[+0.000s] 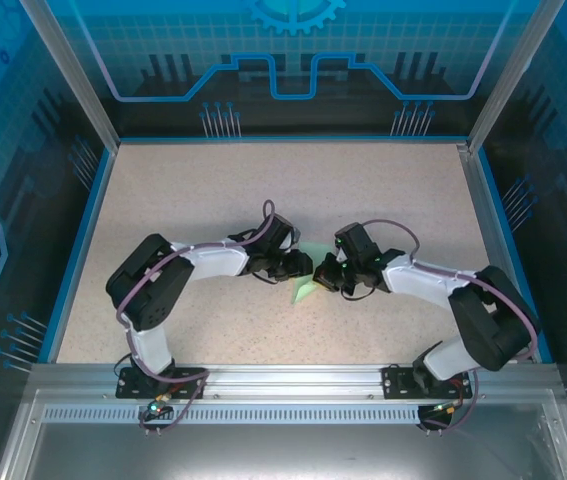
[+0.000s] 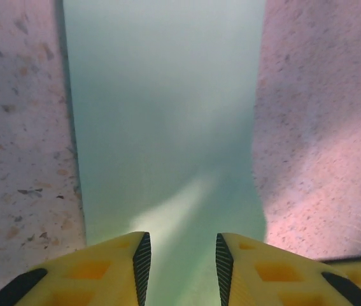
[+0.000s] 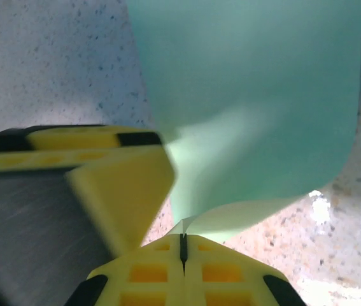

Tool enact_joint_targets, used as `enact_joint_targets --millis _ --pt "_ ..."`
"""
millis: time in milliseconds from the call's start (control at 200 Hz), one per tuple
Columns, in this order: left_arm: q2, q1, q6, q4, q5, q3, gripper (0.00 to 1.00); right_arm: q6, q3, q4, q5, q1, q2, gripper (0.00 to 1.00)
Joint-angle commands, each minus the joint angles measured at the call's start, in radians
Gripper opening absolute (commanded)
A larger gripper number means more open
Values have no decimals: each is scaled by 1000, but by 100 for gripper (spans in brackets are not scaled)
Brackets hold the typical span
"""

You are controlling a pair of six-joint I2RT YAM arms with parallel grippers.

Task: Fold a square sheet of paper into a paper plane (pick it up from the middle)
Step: Third fold the triangle at the center of the table.

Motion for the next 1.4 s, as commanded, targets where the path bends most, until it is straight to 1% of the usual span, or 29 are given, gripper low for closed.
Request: enact_joint_targets --millis 0,190,385,610,750,915,1156,1396 --pt "-82 18 -34 0 -33 -32 37 13 34 -32 31 -4 51 0" --pt "-130 24 -50 24 -26 -104 36 10 59 -25 37 7 98 0" --pt "-184 23 -82 95 60 -194 32 -28 98 -41 12 18 126 1" --pt "-259 23 -88 94 43 -263 29 -153 206 -134 -35 31 203 3" --pt "-285 19 -106 131 66 -299 28 -175 232 -163 -33 44 229 2" --pt "-279 -6 -115 166 81 -316 26 -169 238 -177 -24 50 247 2" --pt "-245 -23 -132 212 99 -315 24 -140 214 -195 18 57 221 2" --pt "-207 -41 -126 220 113 -291 23 -94 182 -122 47 56 199 2"
